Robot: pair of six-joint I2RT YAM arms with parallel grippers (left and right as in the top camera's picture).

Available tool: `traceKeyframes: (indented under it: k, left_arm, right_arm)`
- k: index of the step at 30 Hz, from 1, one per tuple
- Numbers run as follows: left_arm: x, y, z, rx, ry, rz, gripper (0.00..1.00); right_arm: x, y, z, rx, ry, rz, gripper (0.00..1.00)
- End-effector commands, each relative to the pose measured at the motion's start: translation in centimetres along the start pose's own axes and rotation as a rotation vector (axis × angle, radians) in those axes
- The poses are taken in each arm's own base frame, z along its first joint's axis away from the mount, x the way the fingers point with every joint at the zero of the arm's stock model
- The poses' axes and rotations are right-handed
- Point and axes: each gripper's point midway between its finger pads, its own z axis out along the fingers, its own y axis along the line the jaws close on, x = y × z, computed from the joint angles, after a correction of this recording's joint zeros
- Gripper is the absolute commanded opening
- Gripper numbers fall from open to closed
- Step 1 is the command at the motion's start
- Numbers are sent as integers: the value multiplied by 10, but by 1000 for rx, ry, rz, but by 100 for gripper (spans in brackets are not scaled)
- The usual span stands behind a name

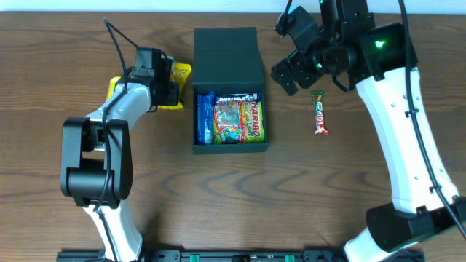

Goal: Pack container
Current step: 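Drop the yellow candy bag into the box with left gripper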

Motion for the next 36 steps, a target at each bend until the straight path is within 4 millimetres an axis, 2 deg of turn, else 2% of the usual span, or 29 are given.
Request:
traceKeyframes:
  k: [1,3,5,8,10,13,16,19,20,23,26,30,36]
  left_arm:
    - [0,0,-2,-4,18,-39,19]
    - [-14,0,-17,-7,-8,-36,6]
    - [-34,0,-41,-17,-50,-31,6]
    - [-70,-1,-98,-44,-143,41,6]
    - [-83,-10,-137,-47,-201,137,6]
    - [-85,-36,-178,-39,-254,305,6]
    - [-59,-78,-201,20,-214,567,6]
    - [-21,-114,-202,104,-109,772,6]
    - [-2,-130,-198,155,-60,843,6]
    - [25,-160,-185,229,1,943,6]
    - [47,-184,-163,268,58,1009,6]
    - [73,-196,-139,300,147,1076,6]
    - [85,-196,-118,310,214,1081,7]
  right_arm:
    - [-1,-9,-10,18,-29,28,99]
    - [2,-23,-12,48,-31,51,99]
    - [7,-42,-16,77,-38,119,99]
    - [19,-70,-23,119,-37,209,99]
    - [26,-84,-28,141,-36,249,99]
    - [33,-97,-32,161,-35,287,99]
    - [39,-106,-35,177,-34,309,99]
    - [44,-114,-38,190,-34,327,99]
    - [46,-118,-39,197,-34,337,99]
    - [51,-126,-42,209,-34,354,99]
    - [54,-131,-44,218,-33,366,99]
    - [56,-133,-45,223,-34,371,99]
    - [56,-134,-46,224,-33,370,99]
